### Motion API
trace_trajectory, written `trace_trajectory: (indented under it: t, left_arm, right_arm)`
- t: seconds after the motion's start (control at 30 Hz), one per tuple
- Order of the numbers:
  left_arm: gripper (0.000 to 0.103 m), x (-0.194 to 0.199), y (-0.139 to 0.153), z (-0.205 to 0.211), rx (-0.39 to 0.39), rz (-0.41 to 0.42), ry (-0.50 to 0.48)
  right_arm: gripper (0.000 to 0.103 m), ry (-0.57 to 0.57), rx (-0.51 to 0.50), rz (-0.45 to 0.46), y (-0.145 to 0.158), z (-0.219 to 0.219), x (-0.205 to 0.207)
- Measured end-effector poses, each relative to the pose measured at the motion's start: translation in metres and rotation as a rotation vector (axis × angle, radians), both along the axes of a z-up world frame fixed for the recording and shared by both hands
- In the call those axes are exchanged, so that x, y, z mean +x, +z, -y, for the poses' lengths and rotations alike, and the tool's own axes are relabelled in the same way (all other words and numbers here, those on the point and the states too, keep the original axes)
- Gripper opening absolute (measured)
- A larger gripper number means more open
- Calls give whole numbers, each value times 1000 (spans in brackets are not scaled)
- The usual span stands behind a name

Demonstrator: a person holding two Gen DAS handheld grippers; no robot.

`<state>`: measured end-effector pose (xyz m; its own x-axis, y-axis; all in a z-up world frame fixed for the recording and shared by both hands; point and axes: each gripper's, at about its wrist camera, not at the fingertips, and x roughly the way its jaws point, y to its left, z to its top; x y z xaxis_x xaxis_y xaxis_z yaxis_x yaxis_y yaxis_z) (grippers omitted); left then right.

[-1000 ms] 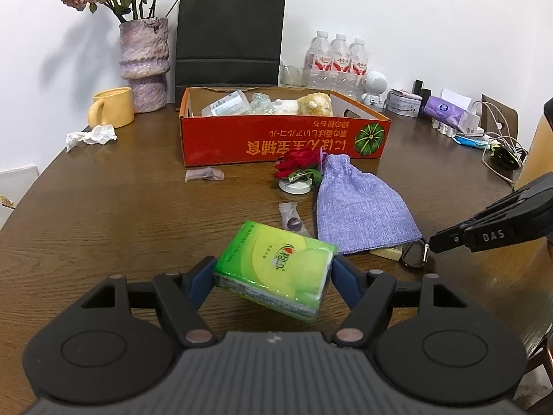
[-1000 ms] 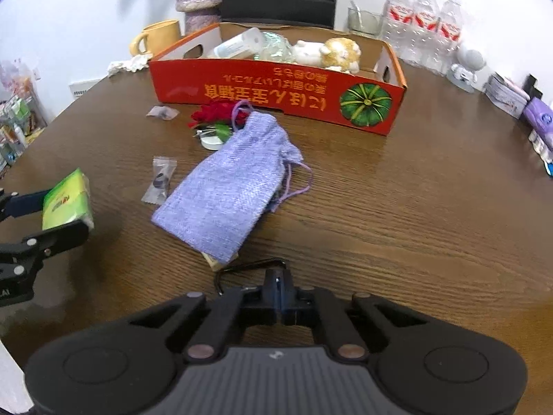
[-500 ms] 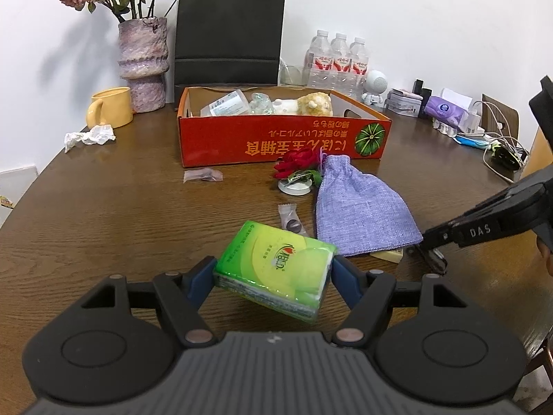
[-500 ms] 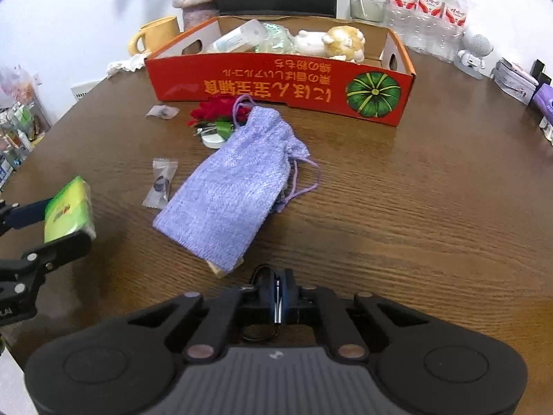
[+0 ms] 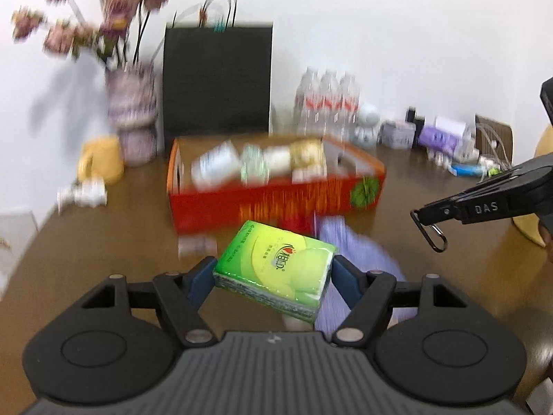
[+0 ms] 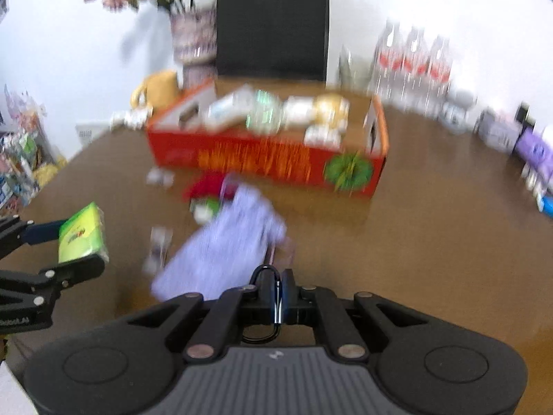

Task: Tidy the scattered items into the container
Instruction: 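Carry the green tissue pack and carabiner toward the box with both grippers, then lower the green tissue pack into the box with the left gripper while the right releases the carabiner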

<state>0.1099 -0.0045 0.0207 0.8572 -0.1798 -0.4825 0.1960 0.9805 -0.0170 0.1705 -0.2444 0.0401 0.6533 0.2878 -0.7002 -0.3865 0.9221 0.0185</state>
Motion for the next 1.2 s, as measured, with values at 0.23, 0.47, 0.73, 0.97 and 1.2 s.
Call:
trace_trajectory:
  t: [0.23, 0.47, 0.73, 0.97, 1.2]
  left_arm:
    - [73, 79, 45, 9, 5, 57, 18]
    - [73, 183, 42, 12, -10, -67, 91]
    - [73, 265, -7, 10, 26, -271, 160]
    - [72, 283, -34, 11, 39, -352, 185]
    - [89, 272, -34, 6, 32, -349, 209]
  right_arm:
    - [3, 5, 33, 133, 45, -6, 70]
    - [3, 5, 55, 69, 40, -27, 167]
    - [3, 19, 3, -78, -14, -62, 241]
    - [3, 9, -35, -149, -46, -78, 260]
    - [36, -19, -49, -195, -55, -75, 260]
